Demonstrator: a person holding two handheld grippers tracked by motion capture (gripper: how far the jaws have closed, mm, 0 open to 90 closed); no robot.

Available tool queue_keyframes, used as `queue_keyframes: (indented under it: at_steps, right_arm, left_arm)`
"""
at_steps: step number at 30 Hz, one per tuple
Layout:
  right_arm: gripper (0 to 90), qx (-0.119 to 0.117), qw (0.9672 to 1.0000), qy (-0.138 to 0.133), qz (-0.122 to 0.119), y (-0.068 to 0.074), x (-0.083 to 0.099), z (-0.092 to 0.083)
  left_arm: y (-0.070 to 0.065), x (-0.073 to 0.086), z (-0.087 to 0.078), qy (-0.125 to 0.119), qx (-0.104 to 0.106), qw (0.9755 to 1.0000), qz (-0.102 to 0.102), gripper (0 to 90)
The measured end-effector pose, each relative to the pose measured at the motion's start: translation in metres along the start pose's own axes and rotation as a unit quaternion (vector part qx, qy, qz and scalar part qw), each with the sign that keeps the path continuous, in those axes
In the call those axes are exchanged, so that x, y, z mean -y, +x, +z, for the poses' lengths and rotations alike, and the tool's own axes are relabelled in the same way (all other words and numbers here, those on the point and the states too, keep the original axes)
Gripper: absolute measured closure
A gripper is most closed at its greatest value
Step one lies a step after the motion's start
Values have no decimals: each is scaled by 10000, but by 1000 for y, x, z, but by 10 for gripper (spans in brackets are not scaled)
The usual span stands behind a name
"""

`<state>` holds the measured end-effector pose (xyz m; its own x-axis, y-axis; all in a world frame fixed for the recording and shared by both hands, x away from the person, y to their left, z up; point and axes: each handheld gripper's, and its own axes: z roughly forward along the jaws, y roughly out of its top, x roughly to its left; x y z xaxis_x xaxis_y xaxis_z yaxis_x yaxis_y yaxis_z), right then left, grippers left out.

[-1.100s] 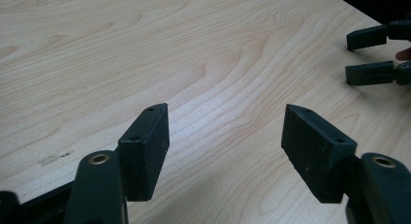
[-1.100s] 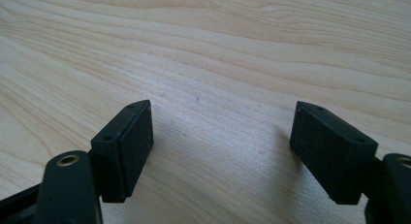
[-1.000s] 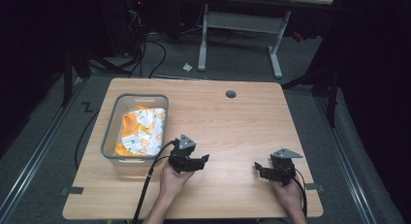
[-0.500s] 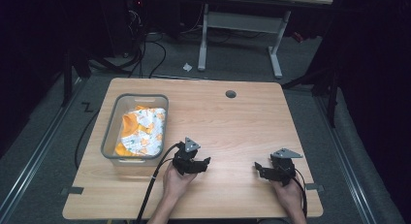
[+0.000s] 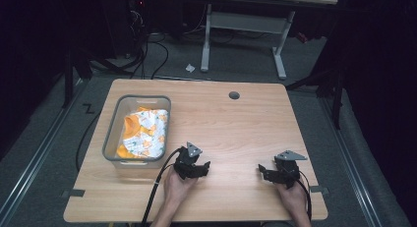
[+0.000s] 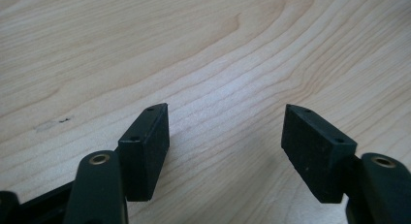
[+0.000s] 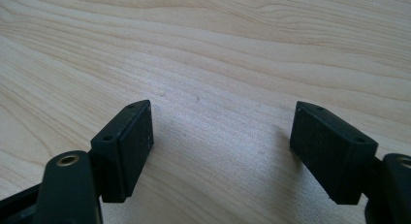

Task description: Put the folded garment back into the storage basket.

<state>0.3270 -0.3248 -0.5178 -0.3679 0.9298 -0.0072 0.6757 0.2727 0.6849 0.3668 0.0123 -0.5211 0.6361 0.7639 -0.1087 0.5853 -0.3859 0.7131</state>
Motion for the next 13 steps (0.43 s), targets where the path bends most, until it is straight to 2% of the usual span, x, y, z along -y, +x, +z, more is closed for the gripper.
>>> queue_keyframes:
  at_steps: [4, 6, 13]
  right_arm:
    - [239, 0, 10000, 0, 0, 0, 0, 0]
    - [239, 0, 10000, 0, 0, 0, 0, 0]
    - [239, 0, 10000, 0, 0, 0, 0, 0]
  left_arm:
    - [-4, 4, 1, -118, -178, 9997, 106, 347]
    - [-8, 4, 1, -82, -300, 9994, 175, 348]
    - [-12, 5, 1, -87, -267, 9994, 195, 340]
